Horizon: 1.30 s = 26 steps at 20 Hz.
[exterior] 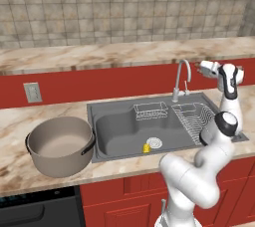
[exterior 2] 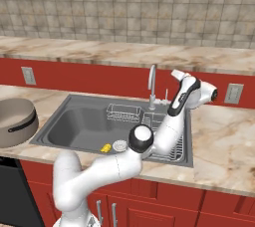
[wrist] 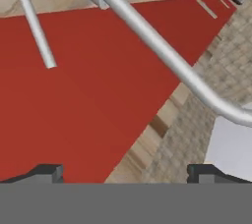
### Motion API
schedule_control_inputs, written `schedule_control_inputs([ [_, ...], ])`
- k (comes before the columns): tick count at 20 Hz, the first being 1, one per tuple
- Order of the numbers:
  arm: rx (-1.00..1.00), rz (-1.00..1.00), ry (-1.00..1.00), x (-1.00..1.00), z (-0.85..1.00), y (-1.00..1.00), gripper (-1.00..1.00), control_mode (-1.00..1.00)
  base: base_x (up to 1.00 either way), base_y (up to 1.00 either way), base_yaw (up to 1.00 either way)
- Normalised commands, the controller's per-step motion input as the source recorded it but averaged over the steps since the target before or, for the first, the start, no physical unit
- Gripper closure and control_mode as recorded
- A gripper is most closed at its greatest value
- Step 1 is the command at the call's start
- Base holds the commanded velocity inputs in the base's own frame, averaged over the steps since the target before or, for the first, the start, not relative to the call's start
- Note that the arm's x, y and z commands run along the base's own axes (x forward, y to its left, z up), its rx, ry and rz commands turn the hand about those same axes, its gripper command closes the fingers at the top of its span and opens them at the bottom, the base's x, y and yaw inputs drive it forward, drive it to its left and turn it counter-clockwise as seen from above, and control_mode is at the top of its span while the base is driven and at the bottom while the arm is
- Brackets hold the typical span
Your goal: Dump the corn from the pot into the sink. Then turn on the water and wash the corn. Then turn off the water and put the corn back in the pot.
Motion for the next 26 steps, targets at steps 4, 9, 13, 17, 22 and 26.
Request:
schedule_control_inputs([
  [4, -0.44, 0.00, -0.21, -0.99, 0.19, -0.62, -1.00, -1.00, 0.00, 0.00, 0.00],
  [9, -0.63, 0.00, -0.23, -1.00, 0.01, -0.19, -1.00, -1.00, 0.00, 0.00, 0.00],
  [13, -0.81, 0.00, -0.30, -1.00, 0.05, 0.05, -1.00, -1.00, 0.00, 0.00, 0.00],
  [17, -0.96, 0.00, -0.42, -1.00, 0.00, 0.52, -1.00, -1.00, 0.00, 0.00, 0.00],
  [22, -0.97, -0.02, -0.42, -0.99, 0.00, 0.88, -1.00, -1.00, 0.00, 0.00, 0.00],
  [26, -0.76, -0.08, -0.19, -0.64, 0.39, 0.71, -1.00, -1.00, 0.00, 0.00, 0.00],
])
